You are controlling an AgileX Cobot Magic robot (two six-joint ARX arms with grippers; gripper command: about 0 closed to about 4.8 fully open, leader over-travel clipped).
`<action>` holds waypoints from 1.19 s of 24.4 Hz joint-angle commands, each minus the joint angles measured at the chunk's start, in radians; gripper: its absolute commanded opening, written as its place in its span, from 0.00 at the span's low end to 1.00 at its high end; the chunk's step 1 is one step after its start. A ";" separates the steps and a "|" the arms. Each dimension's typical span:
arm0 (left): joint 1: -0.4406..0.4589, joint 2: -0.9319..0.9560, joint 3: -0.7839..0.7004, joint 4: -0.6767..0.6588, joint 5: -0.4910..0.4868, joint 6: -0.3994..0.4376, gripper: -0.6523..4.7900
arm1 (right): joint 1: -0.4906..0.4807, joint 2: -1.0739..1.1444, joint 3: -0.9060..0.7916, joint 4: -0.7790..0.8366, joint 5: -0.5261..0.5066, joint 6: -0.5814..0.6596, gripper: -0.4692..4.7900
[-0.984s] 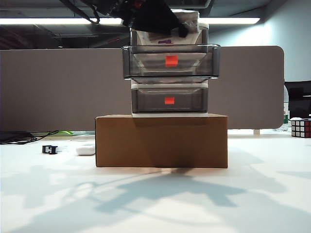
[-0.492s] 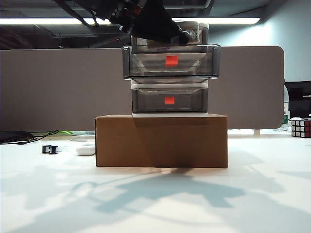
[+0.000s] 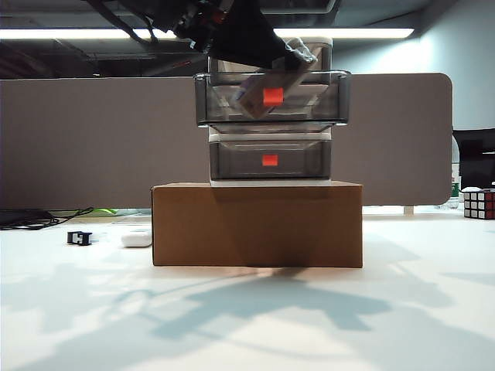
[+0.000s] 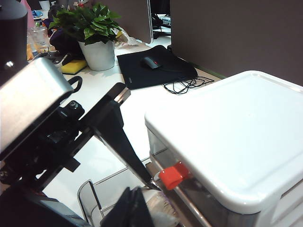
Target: Open the second layer of the drawer on the table, pick up a pack of napkins on the table and put it in, and finally close the drawer.
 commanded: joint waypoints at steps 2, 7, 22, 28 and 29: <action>-0.011 -0.003 0.004 0.021 0.039 0.000 0.68 | 0.000 -0.003 0.003 0.011 0.001 0.002 0.08; -0.025 -0.005 0.014 0.005 0.030 -0.001 0.86 | 0.000 -0.003 0.003 0.015 0.001 0.002 0.08; -0.027 -0.137 0.013 -0.465 0.138 -0.183 0.11 | 0.001 0.372 0.378 -0.011 0.042 0.002 0.08; 0.004 -0.055 0.013 -0.360 0.105 -0.180 0.11 | 0.002 0.459 0.445 -0.090 0.055 -0.001 0.08; 0.009 -0.040 0.013 -0.336 0.080 -0.180 0.11 | 0.002 0.463 0.445 -0.116 0.060 -0.013 0.08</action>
